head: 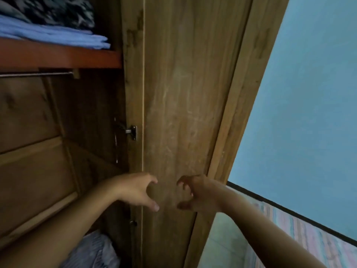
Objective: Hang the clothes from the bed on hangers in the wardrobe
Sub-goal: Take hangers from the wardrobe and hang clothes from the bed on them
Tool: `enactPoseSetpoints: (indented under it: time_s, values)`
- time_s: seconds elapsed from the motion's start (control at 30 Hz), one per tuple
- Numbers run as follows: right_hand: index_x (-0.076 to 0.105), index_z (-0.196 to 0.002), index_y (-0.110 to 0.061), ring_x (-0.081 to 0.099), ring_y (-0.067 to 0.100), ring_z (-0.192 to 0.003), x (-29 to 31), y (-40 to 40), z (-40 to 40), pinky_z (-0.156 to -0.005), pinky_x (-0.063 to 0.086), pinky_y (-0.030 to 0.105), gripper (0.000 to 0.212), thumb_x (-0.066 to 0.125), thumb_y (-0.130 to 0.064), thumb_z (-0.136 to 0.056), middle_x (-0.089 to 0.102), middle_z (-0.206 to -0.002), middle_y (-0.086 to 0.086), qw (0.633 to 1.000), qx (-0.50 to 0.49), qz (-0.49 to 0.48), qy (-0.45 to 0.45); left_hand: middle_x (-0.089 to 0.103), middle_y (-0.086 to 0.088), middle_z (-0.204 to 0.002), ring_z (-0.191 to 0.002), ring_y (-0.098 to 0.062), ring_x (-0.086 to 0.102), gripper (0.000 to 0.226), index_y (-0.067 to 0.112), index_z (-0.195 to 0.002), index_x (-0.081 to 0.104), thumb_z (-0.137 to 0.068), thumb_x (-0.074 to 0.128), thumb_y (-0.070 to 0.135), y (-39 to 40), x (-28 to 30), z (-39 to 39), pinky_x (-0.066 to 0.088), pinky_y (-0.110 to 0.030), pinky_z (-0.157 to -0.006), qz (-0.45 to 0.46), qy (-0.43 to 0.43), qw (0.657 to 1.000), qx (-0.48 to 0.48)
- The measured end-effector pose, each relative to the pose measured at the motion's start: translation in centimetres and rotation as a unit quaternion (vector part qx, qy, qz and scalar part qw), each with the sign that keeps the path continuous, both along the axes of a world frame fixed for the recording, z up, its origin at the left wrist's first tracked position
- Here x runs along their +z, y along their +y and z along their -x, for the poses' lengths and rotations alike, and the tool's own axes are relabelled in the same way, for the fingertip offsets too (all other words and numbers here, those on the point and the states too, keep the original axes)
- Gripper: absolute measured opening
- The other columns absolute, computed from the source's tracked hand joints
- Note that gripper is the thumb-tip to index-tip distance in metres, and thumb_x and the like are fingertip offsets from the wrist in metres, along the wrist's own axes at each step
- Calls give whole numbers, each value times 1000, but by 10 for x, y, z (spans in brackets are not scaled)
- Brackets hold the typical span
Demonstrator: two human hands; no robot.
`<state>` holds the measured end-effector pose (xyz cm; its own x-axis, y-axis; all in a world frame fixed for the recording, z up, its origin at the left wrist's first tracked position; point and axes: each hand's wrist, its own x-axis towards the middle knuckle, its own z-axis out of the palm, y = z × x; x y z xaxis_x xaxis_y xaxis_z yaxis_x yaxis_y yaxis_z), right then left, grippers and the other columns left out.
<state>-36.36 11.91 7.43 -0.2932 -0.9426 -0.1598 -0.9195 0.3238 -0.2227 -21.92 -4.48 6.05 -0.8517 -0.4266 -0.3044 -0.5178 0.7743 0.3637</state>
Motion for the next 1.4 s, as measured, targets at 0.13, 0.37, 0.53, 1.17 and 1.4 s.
enactPoseSetpoints:
  time_s: [0.13,0.37,0.53,1.17,1.4]
  values:
    - [43,-142,-30,55,13,-117,5,-36,-17,-87,41,23,64,69,-48,-87,55,-136,-6,998,69,2,10,39,5,-148,-128,-10,44,90,28,-148,34,-74,79,51,-19,5,-53,43,-34,-106,-17,8,997,70]
    - [49,-137,-29,58,16,-110,21,-99,-67,-88,51,30,55,69,-45,-88,61,-124,-3,989,145,2,7,37,2,-151,-136,-14,39,94,23,-151,29,-75,79,49,-49,16,-136,37,-32,-111,5,12,983,184]
    - [52,-136,-30,59,17,-116,34,-146,-112,-93,50,33,57,70,-49,-85,60,-126,-6,981,193,3,18,51,3,-140,-126,-17,50,81,26,-141,44,-73,74,59,-66,29,-197,43,-36,-106,66,3,965,252]
    - [65,-118,-15,62,20,-104,36,-288,-345,-87,54,35,41,70,-39,-86,68,-111,3,904,414,72,-82,51,-3,-74,-66,-18,54,32,17,-70,42,-99,45,30,-87,74,-396,37,-28,-55,198,-20,822,533]
    - [53,-137,-5,60,25,-111,31,-321,-435,-86,51,29,50,66,-27,-94,59,-130,11,876,429,30,-220,59,-10,-85,-81,-30,62,26,14,-69,50,-94,47,18,-94,61,-442,51,-35,-71,197,39,759,619]
